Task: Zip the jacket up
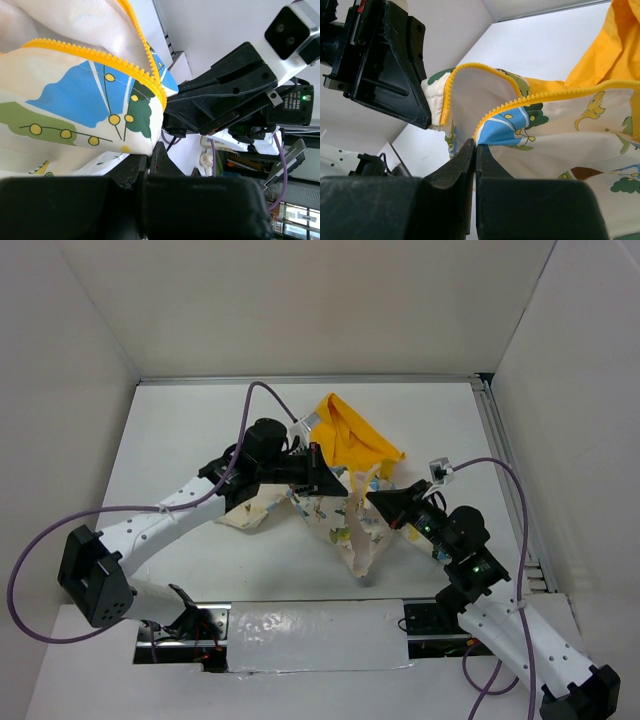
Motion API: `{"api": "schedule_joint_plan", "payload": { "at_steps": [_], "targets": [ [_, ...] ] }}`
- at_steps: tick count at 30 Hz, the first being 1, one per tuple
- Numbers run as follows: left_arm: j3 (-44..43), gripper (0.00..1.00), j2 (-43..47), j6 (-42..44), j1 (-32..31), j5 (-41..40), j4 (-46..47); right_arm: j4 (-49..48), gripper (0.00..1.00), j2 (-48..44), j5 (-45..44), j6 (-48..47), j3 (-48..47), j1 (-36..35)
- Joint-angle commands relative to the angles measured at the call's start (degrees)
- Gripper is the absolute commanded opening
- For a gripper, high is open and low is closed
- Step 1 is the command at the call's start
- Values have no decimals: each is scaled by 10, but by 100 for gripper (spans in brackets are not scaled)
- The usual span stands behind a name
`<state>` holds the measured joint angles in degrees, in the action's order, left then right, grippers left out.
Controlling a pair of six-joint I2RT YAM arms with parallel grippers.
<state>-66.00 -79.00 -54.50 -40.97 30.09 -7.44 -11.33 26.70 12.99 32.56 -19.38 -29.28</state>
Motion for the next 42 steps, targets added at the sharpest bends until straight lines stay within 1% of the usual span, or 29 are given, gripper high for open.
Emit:
{"api": "schedule_joint_plan", "payload": {
  "at_steps": [1, 17, 25, 42],
  "targets": [
    [1, 0, 20, -11, 2, -1, 28, -27, 0, -5, 12, 5, -3, -5],
    [3, 0, -5, -14, 2, 21, 35, -86, 0, 17, 20, 22, -13, -5],
    [3, 0, -10, -14, 2, 10, 28, -83, 0, 12, 15, 22, -18, -7],
    [6, 0, -17, -10, 2, 16, 27, -86, 0, 6, -1, 26, -22, -5]
  ]
}}
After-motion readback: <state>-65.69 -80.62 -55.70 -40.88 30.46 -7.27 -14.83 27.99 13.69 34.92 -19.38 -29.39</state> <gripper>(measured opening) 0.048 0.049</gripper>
